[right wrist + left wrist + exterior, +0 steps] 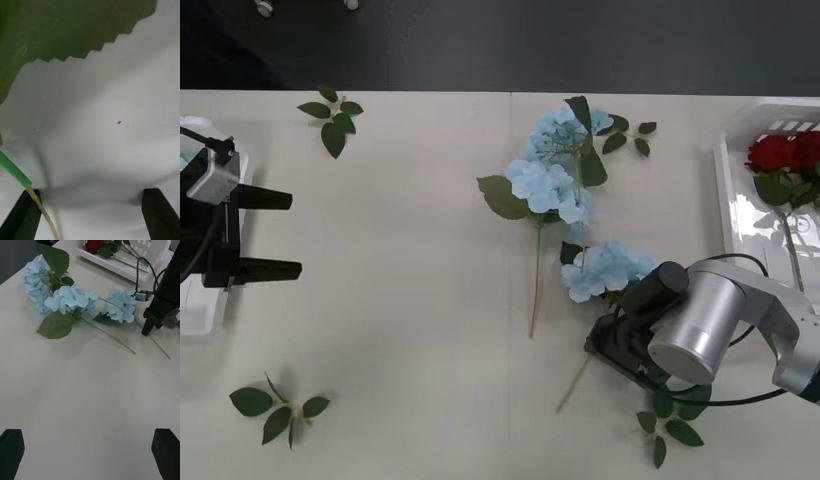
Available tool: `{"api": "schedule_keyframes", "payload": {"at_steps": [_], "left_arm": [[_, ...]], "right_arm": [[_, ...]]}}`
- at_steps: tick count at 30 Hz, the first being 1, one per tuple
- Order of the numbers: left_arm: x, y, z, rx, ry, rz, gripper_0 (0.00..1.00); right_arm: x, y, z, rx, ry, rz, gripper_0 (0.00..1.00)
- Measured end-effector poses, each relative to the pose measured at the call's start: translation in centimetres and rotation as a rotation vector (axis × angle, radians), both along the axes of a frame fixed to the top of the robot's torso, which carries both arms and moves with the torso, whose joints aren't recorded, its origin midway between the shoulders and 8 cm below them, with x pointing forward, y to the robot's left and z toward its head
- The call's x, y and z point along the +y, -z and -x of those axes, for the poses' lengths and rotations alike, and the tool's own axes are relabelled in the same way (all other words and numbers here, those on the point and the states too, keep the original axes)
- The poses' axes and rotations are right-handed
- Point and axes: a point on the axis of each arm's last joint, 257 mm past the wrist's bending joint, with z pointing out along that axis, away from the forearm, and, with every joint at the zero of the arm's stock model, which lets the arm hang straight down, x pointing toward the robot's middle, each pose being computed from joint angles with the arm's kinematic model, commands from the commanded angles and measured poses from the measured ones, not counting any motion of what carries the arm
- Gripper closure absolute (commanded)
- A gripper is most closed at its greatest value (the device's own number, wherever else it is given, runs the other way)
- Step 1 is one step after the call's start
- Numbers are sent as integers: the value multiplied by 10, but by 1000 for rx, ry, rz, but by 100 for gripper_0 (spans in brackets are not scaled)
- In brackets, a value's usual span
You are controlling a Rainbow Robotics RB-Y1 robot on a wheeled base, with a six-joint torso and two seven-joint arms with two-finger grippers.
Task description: Put the red flowers into the right box and the blue flowers into the left box
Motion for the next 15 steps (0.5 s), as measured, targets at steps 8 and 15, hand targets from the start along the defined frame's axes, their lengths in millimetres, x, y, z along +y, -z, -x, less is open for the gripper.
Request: {"api": "schedule_keyframes", "payload": {"at_steps": [8,15], "left_arm": [[-7,-1,-1,-4,7,19,0],[-8,-2,-1,-6,11,23,0]], "right_arm": [[-1,1,0,8,3,0,88],[-1,0,0,10,-4,0,100]]}}
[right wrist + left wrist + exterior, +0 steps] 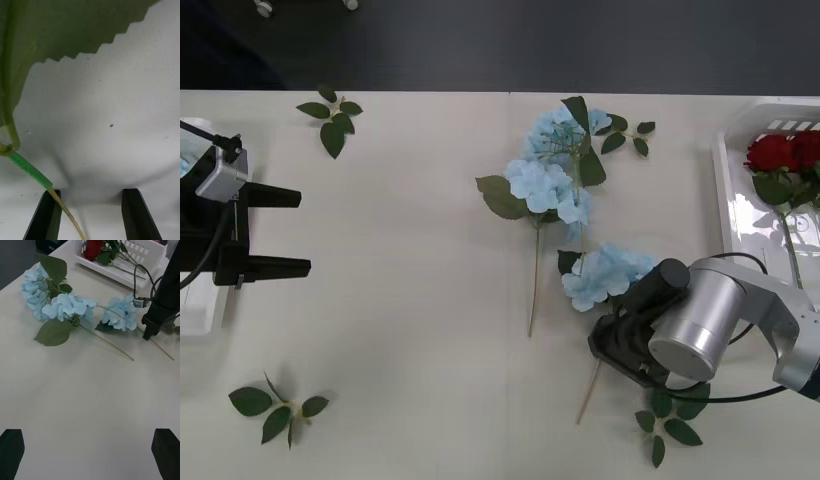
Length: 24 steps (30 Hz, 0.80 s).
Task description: Put the red flowers into the right box and the blue flowers into the left box
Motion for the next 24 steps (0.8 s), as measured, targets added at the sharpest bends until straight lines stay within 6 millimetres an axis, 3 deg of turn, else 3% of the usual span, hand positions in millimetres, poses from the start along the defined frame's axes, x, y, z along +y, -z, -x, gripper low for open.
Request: {"api": "schedule_keyframes", "payload": {"at_steps": [16,21,24], "left_arm": [[-2,-5,2,-11,11,20,0],[2,-10,2,-23,0,34,0],[2,-10,1,-23,0,34,0]], "right_arm": [[-4,-6,-8,-30,7,5,100],[-23,-38,-49,-120,-30,24,100],[-44,-65,-53,-86,-19,25,100]]}}
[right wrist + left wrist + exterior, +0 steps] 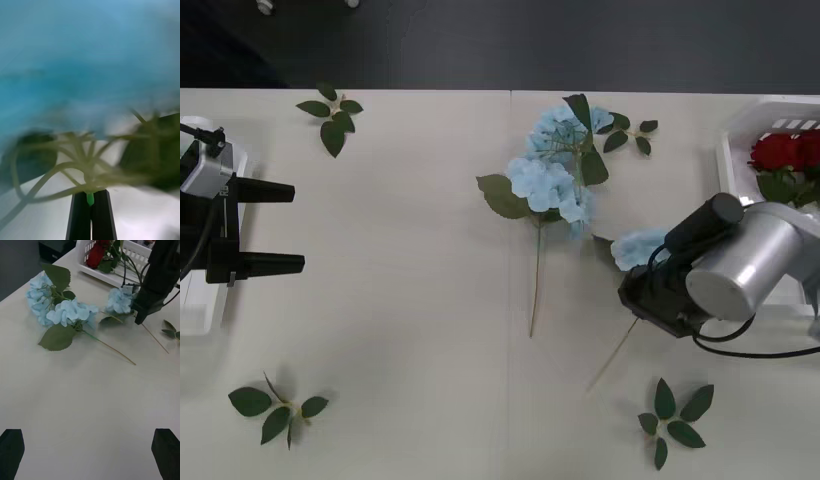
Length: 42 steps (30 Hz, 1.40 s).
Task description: Put the red flowers into the right box and the blue flowers into the left box
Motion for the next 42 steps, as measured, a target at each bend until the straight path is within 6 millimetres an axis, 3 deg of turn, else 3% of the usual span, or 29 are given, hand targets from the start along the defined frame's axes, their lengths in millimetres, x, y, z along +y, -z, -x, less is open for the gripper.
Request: {"api": "schedule_keyframes", "payload": {"at_steps": [5,11,20,25,33,37,42], "left_arm": [[-1,-1,1,-3,5,5,0],[-2,-2,1,-4,8,8,0],[-5,-6,3,-13,24,23,0],[-9,-11,6,-22,41,41,0],[-12,-16,8,-33,55,66,0],[-12,-13,12,-25,59,75,0],[-12,-11,14,-19,57,77,0]], "right_arm": [[-29,-53,-2,-38,-18,52,100],[-34,-99,17,-56,-55,78,100],[0,-205,-7,-368,-268,45,100],[40,-255,-27,-712,-570,83,100],[69,-279,-20,-1099,-849,149,100],[76,-299,-13,-1323,-880,140,100],[98,-296,5,-1416,-895,68,100]]}}
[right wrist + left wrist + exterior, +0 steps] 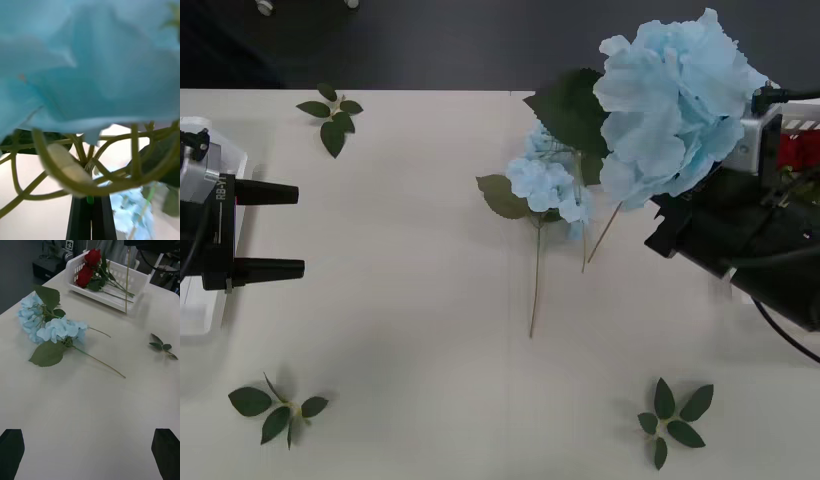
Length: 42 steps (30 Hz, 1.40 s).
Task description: Put the red flowers into the right box and the blue flowers into the left box
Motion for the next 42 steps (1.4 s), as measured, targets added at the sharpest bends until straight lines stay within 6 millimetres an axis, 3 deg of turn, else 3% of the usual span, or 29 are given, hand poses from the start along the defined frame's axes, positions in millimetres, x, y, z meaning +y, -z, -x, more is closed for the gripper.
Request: {"api": "schedule_keyframes", "payload": {"at_steps": [5,13,20,29,32,39,42], "left_arm": [[-6,-9,2,-5,26,65,0],[-10,-19,-7,11,23,214,0],[-35,-24,0,17,101,247,0],[-56,-22,5,31,143,284,0],[-64,-21,5,35,148,309,0],[-78,-12,-3,52,126,317,0],[-90,-6,-1,74,149,318,0]], "right_arm": [[39,7,17,7,-98,-9,100],[109,-27,37,-73,-275,-26,100],[121,-40,27,-123,-278,-43,100],[153,-11,20,-109,-343,40,100],[164,-11,18,-115,-358,30,100],[185,-24,28,-143,-391,-12,100],[199,-31,41,-173,-436,-27,100]]}}
